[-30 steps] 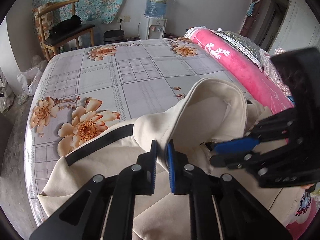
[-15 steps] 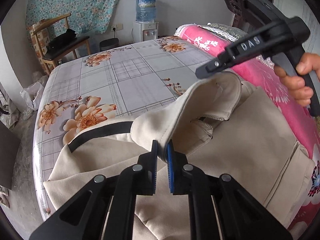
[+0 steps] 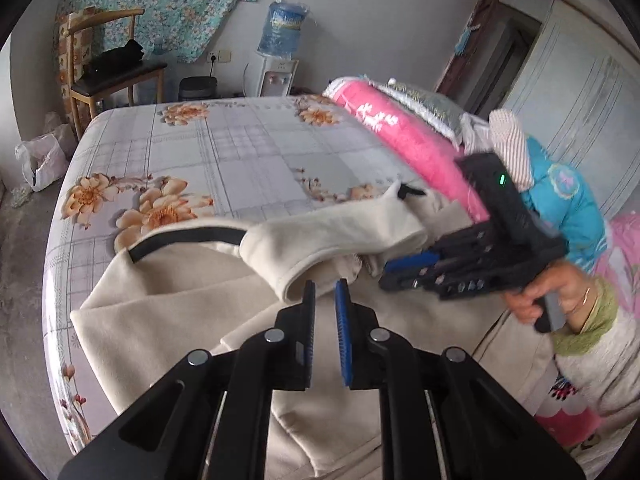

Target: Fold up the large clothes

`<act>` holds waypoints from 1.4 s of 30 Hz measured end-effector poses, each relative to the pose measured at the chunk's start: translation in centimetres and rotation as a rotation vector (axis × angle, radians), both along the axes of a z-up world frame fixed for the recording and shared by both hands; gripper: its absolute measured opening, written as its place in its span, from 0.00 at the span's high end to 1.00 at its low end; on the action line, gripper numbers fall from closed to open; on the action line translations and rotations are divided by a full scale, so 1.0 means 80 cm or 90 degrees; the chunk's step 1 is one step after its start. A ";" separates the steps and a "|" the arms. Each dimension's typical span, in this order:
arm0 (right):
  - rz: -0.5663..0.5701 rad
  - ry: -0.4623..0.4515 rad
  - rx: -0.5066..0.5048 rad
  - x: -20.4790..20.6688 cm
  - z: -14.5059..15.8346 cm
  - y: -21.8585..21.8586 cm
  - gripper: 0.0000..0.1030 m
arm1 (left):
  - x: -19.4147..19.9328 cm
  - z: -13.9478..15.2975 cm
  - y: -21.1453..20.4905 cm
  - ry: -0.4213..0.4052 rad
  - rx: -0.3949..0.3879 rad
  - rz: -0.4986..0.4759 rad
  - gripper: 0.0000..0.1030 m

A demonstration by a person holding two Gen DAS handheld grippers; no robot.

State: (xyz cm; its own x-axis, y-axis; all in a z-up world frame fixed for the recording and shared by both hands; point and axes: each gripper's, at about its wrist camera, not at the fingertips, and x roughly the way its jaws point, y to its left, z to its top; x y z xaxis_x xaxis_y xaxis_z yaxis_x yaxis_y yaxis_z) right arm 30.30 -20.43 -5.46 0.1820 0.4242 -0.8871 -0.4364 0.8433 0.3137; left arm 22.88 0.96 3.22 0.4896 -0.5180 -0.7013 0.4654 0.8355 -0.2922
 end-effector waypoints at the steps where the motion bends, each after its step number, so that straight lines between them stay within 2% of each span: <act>1: -0.001 -0.002 0.006 0.001 0.001 -0.002 0.76 | 0.012 0.007 -0.003 -0.005 -0.006 0.013 0.89; 4: -0.010 0.003 0.020 0.004 0.003 -0.006 0.77 | 0.060 0.006 -0.026 0.003 0.004 0.036 0.89; 6: -0.008 0.001 0.013 0.000 0.006 -0.005 0.77 | 0.096 -0.019 -0.039 0.044 0.042 0.059 0.89; 8: 0.009 -0.018 0.007 -0.013 0.021 -0.007 0.77 | 0.116 -0.052 -0.049 0.099 0.067 0.052 0.89; 10: 0.030 -0.048 0.033 -0.021 0.052 -0.011 0.77 | 0.113 -0.071 -0.052 0.132 0.073 0.034 0.89; 12: 0.032 -0.081 0.082 -0.017 0.089 -0.023 0.74 | 0.097 -0.075 -0.051 0.125 0.080 0.016 0.89; 13: 0.023 -0.095 0.094 -0.010 0.103 -0.028 0.69 | 0.092 -0.076 -0.050 0.123 0.081 0.010 0.89; 15: -0.015 -0.122 0.091 0.017 0.116 -0.037 0.68 | 0.084 -0.075 -0.047 0.124 0.079 0.003 0.89; 18: -0.073 -0.087 0.101 0.065 0.095 -0.043 0.66 | 0.073 -0.077 -0.044 0.116 0.093 -0.009 0.89; 20: -0.082 -0.060 0.077 0.080 0.071 -0.045 0.70 | 0.066 -0.078 -0.043 0.110 0.103 -0.016 0.89; 21: -0.081 -0.048 0.058 0.080 0.057 -0.042 0.73 | 0.063 -0.079 -0.043 0.108 0.108 -0.018 0.89; 24: -0.046 -0.016 0.070 0.055 0.032 -0.040 0.75 | 0.058 -0.082 -0.040 0.104 0.114 -0.020 0.89; 27: -0.022 -0.038 0.027 0.023 0.014 -0.031 0.75 | 0.051 -0.072 -0.034 0.098 0.101 -0.026 0.89; 28: -0.021 -0.052 0.023 0.011 0.015 -0.034 0.75 | 0.049 -0.064 -0.030 0.090 0.085 -0.028 0.89; 31: -0.037 -0.046 0.040 0.008 0.011 -0.041 0.75 | 0.049 -0.037 -0.026 0.063 0.026 -0.026 0.89; 33: -0.047 -0.047 0.049 0.007 0.009 -0.045 0.75 | 0.056 -0.029 -0.036 0.051 0.009 -0.022 0.89; 36: -0.047 -0.053 0.039 0.003 0.011 -0.046 0.75 | 0.071 -0.041 -0.061 0.063 0.027 -0.016 0.89; 39: -0.040 -0.052 0.023 -0.004 0.014 -0.040 0.75 | 0.084 -0.082 -0.074 0.139 0.068 0.003 0.89; 40: -0.036 -0.053 0.016 -0.004 0.016 -0.039 0.75 | 0.081 -0.089 -0.072 0.146 0.068 0.011 0.90; 42: -0.038 -0.061 0.001 -0.007 0.025 -0.036 0.78 | 0.068 -0.088 -0.071 0.126 0.069 0.015 0.90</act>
